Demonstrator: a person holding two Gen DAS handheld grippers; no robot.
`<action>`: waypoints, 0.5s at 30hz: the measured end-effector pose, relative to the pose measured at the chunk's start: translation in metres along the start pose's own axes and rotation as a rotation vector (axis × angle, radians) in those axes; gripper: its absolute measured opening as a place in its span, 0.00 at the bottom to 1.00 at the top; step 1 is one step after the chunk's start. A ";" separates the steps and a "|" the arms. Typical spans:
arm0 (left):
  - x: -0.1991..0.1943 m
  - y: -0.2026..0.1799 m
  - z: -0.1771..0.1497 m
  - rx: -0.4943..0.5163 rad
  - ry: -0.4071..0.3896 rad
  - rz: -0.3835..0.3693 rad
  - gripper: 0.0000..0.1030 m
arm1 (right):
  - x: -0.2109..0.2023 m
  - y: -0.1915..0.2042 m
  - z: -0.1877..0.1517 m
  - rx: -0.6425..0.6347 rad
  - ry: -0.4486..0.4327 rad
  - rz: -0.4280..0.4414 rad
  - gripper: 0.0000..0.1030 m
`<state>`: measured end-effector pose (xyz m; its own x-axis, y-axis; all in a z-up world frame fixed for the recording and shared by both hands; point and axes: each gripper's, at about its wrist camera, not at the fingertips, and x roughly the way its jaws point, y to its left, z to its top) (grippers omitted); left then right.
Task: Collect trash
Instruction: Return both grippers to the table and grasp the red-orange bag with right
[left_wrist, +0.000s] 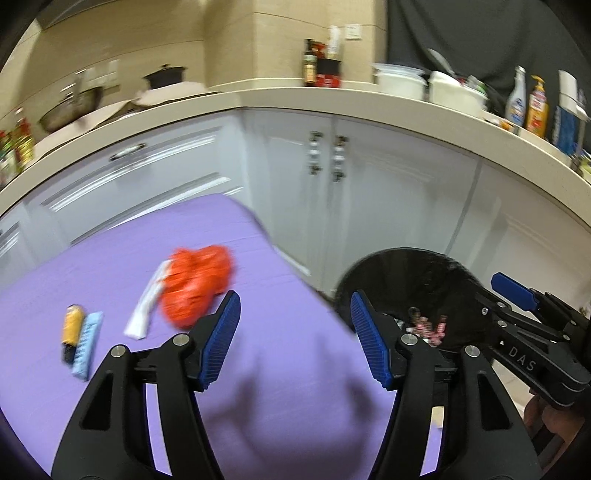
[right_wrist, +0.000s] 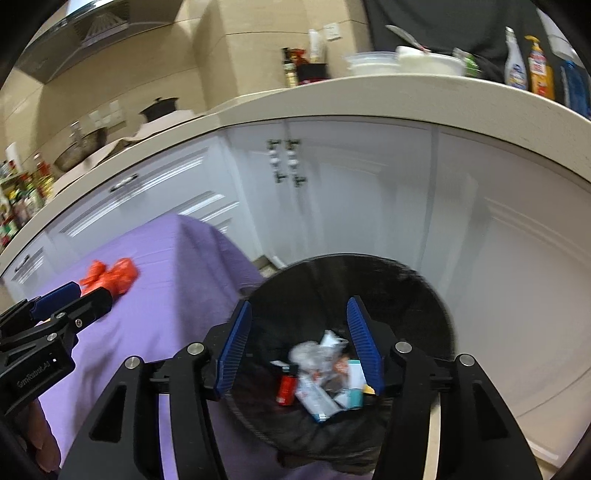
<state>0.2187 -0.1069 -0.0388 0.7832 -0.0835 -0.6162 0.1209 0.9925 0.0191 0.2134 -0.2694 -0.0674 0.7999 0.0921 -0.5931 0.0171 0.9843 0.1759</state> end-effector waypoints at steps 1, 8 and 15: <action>-0.003 0.009 -0.001 -0.012 -0.002 0.015 0.59 | 0.001 0.007 0.001 -0.009 0.002 0.013 0.52; -0.021 0.070 -0.009 -0.088 -0.012 0.111 0.59 | 0.006 0.061 0.003 -0.077 0.006 0.091 0.52; -0.033 0.131 -0.023 -0.161 -0.007 0.202 0.59 | 0.017 0.108 0.005 -0.137 0.022 0.147 0.52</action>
<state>0.1945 0.0281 -0.0344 0.7858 0.1180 -0.6071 -0.1371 0.9904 0.0151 0.2320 -0.1623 -0.0540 0.7743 0.2378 -0.5864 -0.1819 0.9712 0.1537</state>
